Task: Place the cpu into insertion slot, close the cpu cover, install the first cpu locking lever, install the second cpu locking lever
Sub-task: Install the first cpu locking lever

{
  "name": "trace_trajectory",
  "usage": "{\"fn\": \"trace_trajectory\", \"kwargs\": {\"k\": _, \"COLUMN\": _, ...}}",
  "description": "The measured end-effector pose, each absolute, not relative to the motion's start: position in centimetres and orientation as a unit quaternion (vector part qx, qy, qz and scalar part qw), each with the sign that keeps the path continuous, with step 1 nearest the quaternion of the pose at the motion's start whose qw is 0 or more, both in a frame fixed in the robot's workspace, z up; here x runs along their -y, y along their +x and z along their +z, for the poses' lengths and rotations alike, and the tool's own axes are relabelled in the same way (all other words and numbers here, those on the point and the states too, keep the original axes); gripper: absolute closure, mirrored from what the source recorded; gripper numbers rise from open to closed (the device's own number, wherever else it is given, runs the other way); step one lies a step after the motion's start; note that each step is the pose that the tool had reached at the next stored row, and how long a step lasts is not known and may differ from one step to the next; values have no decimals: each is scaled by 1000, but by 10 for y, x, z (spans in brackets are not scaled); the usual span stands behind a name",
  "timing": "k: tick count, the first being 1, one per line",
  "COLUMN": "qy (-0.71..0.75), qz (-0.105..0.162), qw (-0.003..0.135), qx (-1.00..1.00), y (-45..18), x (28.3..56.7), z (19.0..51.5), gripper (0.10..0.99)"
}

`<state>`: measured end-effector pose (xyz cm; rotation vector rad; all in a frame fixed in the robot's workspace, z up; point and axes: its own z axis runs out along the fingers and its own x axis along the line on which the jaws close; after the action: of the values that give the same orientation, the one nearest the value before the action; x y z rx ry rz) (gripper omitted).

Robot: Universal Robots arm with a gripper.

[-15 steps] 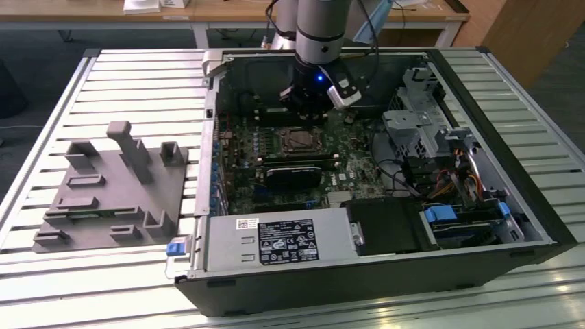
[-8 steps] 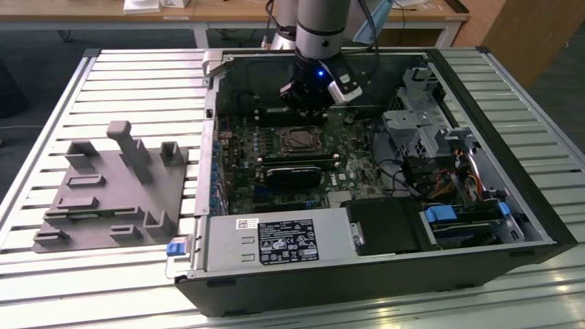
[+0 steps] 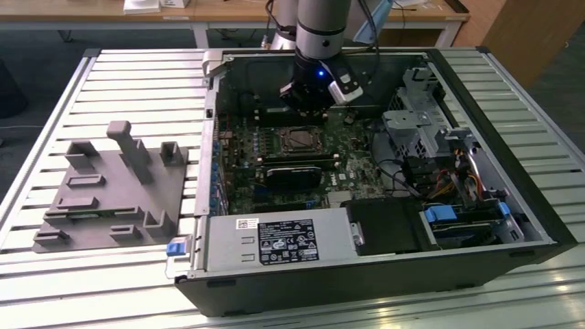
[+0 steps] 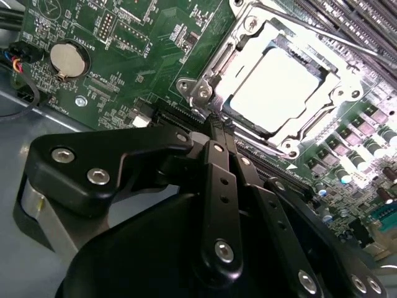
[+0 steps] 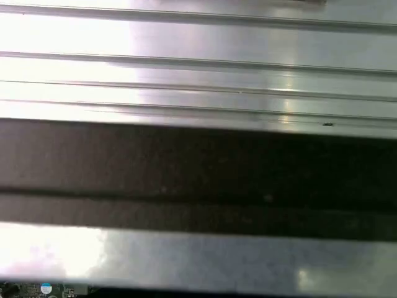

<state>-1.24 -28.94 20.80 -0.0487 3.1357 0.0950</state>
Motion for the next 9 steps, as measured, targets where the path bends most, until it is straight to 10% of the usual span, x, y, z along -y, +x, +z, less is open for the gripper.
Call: {"fn": "trace_trajectory", "kwargs": {"k": 9, "qy": -16, "qz": 30, "qw": 2, "qx": -999, "y": -12, "x": 292, "z": 208, "gripper": 973}}
